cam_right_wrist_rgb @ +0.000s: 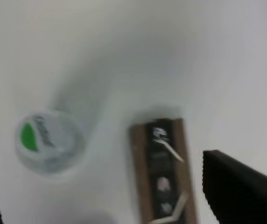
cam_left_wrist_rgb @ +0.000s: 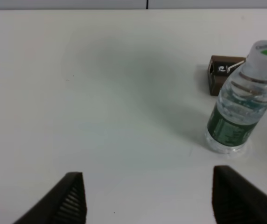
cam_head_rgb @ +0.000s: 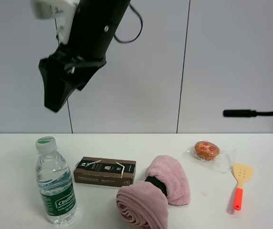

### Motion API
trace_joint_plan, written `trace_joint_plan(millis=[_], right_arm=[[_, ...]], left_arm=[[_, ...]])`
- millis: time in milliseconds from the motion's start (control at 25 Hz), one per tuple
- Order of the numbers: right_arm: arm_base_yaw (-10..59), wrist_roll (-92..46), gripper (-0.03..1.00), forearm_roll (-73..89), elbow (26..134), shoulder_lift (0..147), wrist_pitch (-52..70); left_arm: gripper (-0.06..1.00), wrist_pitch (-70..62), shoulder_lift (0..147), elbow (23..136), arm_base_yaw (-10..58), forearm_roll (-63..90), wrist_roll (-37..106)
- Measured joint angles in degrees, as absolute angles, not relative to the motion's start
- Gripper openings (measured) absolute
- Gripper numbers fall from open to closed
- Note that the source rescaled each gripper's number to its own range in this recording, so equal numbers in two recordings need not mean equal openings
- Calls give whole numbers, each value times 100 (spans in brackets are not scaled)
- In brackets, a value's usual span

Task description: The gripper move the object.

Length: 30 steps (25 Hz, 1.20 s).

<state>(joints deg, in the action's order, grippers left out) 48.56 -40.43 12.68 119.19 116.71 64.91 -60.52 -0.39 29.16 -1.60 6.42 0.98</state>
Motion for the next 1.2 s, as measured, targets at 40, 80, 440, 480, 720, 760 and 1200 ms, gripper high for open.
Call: trace_joint_plan(millis=[40, 80, 440, 480, 720, 760, 1200], right_arm=[[4856, -3880, 68, 999, 11919, 11485, 6495], [4856, -3680, 72, 753, 11919, 11304, 6498], [4849, -2360, 91, -1427, 11919, 10028, 6960], [4809, -2227, 91, -1443, 11919, 9915, 6960], [4562, -1590, 91, -1437, 11919, 9243, 6973], [4557, -1577, 91, -1437, 11919, 9131, 6973], [3747, -1529, 91, -1182, 8697, 6764, 6969]], left_arm=[[100, -6052, -39, 2916, -160, 642, 98], [100, -6052, -39, 2916, -160, 642, 98], [100, -6052, -39, 2916, -160, 642, 98], [100, -6052, -39, 2916, -160, 642, 98], [100, -6052, -39, 2916, -160, 642, 98], [100, -6052, -39, 2916, -160, 642, 98], [100, -6052, -39, 2916, -160, 642, 98]])
